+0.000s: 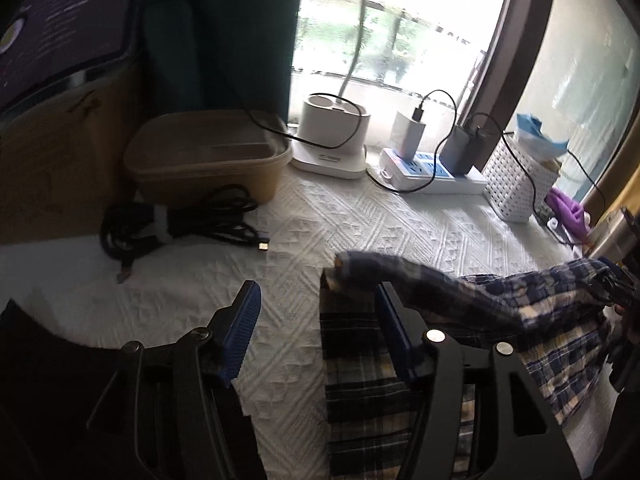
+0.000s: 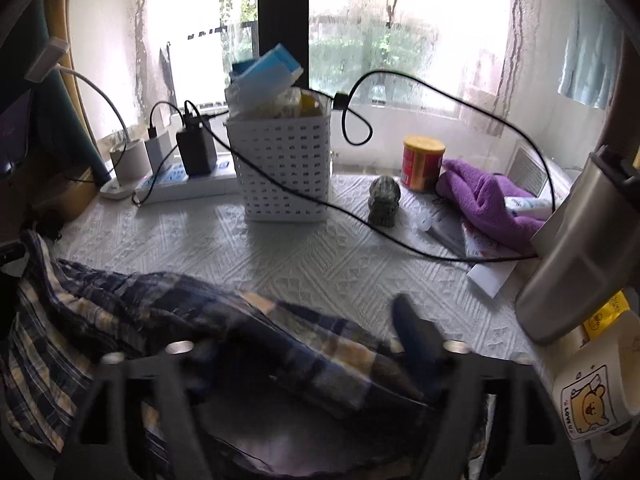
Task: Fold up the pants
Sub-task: 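Open both grippers and release the folded plaid pants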
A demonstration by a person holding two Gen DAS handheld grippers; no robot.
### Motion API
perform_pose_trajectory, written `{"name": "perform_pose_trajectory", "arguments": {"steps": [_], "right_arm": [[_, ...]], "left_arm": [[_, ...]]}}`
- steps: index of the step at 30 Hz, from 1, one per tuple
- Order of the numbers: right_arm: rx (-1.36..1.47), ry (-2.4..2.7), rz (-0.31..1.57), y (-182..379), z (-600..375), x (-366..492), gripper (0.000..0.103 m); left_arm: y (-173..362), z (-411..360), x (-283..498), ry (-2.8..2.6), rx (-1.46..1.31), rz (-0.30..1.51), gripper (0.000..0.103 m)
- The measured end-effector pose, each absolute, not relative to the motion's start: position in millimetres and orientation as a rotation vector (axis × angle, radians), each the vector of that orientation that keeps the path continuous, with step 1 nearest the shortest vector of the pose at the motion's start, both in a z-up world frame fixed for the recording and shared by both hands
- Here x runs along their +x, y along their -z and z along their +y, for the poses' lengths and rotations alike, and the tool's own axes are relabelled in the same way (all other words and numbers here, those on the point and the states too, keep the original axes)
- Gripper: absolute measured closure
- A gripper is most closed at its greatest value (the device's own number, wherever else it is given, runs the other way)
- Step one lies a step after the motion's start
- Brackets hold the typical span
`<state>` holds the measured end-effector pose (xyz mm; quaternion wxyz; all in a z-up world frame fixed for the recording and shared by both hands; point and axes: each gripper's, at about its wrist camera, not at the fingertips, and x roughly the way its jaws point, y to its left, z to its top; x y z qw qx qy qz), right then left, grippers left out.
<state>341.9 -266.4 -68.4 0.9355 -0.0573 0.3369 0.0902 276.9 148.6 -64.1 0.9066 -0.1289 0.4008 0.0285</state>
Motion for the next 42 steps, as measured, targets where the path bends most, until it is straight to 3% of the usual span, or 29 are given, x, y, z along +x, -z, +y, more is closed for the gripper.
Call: {"name": "perform_pose_trajectory", "arguments": {"steps": [17,33,34,35,37,38,39,42], "right_arm": [[0.011,0.008,0.7,66.5,-350.1,262.9,0.014],[0.263,-0.083,0.809,124.4,-359.1,229.5,0.016],[0.267,-0.086,0.806,124.4,-357.5,230.3,0.022],[0.272,-0.084,0.802,123.9,-355.1,231.4,0.044],[0.298,-0.095,0.806,126.5,-354.8,234.1,0.071],[0.312,-0.11,0.81,128.4,-354.1,234.8,0.073],[0.299,-0.107,0.801,127.5,-352.3,232.5,0.074],[0.245,-0.101,0.777,118.0,-348.7,223.0,0.075]], "left_arm": [[80.5,120.7,209.9,0.01,-0.285,0.95,0.044],[104.9,105.1,170.2,-0.004,-0.299,0.98,0.044],[104.6,104.8,168.6,-0.001,-0.302,0.974,0.047],[104.1,103.6,166.5,0.011,-0.301,0.967,0.069],[104.6,100.1,162.0,0.017,-0.285,0.972,0.086],[103.6,99.6,158.9,0.02,-0.283,0.963,0.095],[102.1,99.1,156.3,0.03,-0.285,0.96,0.098],[90.4,98.7,143.5,0.048,-0.292,0.929,0.099]]}}
